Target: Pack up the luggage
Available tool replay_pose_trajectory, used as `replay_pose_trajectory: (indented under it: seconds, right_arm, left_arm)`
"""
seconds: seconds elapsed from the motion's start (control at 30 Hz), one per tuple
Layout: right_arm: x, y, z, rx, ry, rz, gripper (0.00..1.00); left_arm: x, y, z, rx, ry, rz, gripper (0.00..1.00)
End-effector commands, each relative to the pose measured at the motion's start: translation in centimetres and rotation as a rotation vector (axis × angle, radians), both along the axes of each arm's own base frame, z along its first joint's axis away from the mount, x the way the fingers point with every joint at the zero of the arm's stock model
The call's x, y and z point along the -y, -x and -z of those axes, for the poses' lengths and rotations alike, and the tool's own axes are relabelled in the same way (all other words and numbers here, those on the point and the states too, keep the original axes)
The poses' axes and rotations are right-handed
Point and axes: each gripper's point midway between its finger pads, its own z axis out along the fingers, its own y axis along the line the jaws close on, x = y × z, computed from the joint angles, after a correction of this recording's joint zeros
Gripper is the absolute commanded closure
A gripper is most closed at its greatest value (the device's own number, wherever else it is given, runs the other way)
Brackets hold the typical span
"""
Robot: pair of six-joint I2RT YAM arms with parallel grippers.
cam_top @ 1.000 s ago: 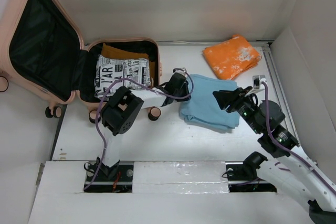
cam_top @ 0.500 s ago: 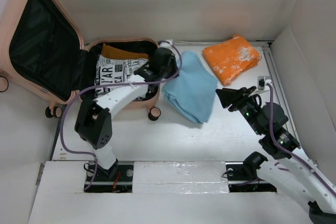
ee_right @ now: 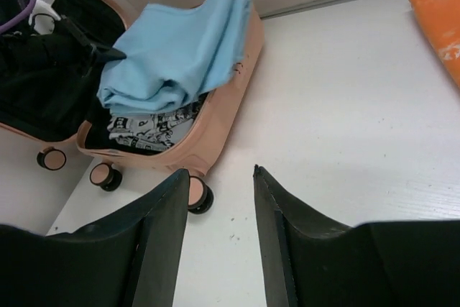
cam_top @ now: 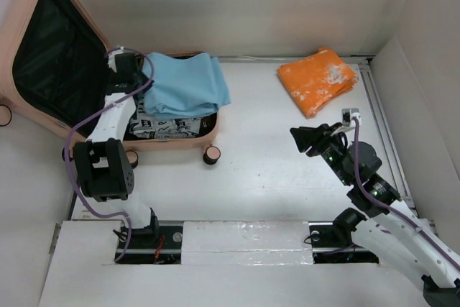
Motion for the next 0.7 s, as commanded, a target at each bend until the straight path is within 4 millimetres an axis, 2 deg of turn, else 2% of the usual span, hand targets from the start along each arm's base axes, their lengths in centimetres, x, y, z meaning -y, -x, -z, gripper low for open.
replay_pose_trajectory:
  seconds: [0.0, 0.1, 0.17, 0.27, 0.3, 0.33, 0.4, 0.43, 0.47, 0.53, 0.57, 0.63, 0.67]
  right_arm:
    - [-0.7, 0.1, -1.6, 0.056, -0.027, -0.030, 0.53]
    - [-0.7, 0.1, -1.6, 0.056, -0.027, -0.030, 0.53]
    - [-0.7, 0.1, -1.1, 0.049, -0.021, -0.031, 0.53]
    - [-0.7, 0.1, -1.1, 0.049, -0.021, -0.031, 0.52]
    - [-0.8, -0.1, -0.9, 0.041, -0.016, -0.031, 0.52]
    - [-0.9, -0.1, -0.9, 0.041, -0.016, -0.031, 0.49]
    - [-1.0, -0.2, -0.6, 0.034, -0.010, -0.031, 0.44]
    - [-1.1, -0.1, -0.6, 0.034, -0.010, -0.040, 0.41]
    - [-1.1, -0.1, -0.6, 0.034, -0.010, -0.040, 0.38]
    - [-1.2, -0.3, -0.5, 0.031, -0.008, -0.040, 0.30]
    - [-1.4, -0.5, -0.2, 0.022, -0.001, -0.040, 0.27]
    - [-1.3, -0.5, -0.7, 0.030, -0.008, -0.040, 0.20]
    - [-1.3, -0.7, -0.9, 0.030, -0.008, -0.029, 0.20]
  left_arm:
    - [-7.3, -0.7, -0.3, 0.036, -0.065, -0.191, 1.00]
    - [-9.1, -0.5, 1.2, -0.015, -0.111, -0.250, 1.00]
    - [-10.2, 0.0, 1.4, -0.033, -0.132, -0.287, 1.00]
    - [-11.5, 0.7, 0.3, -0.052, -0.167, -0.359, 1.00]
    - [-11.7, 0.7, 0.0, -0.051, -0.174, -0.370, 0.93]
    - [-11.9, 0.9, -1.0, -0.038, -0.182, -0.383, 0.77]
    - [-11.9, 1.1, -2.6, -0.013, -0.181, -0.386, 0.69]
    - [-10.6, 1.3, -4.4, 0.022, -0.200, -0.370, 0.66]
    - [-9.7, 1.5, -5.4, 0.041, -0.213, -0.354, 0.57]
    - [-6.6, 1.1, -8.4, 0.133, -0.221, -0.292, 0.52]
    - [-2.5, 1.3, -10.9, 0.197, -0.226, -0.211, 0.52]
    - [2.4, 1.1, -13.7, 0.285, -0.215, -0.125, 0.51]
    - [7.5, 1.7, -14.5, 0.317, -0.203, -0.015, 0.50]
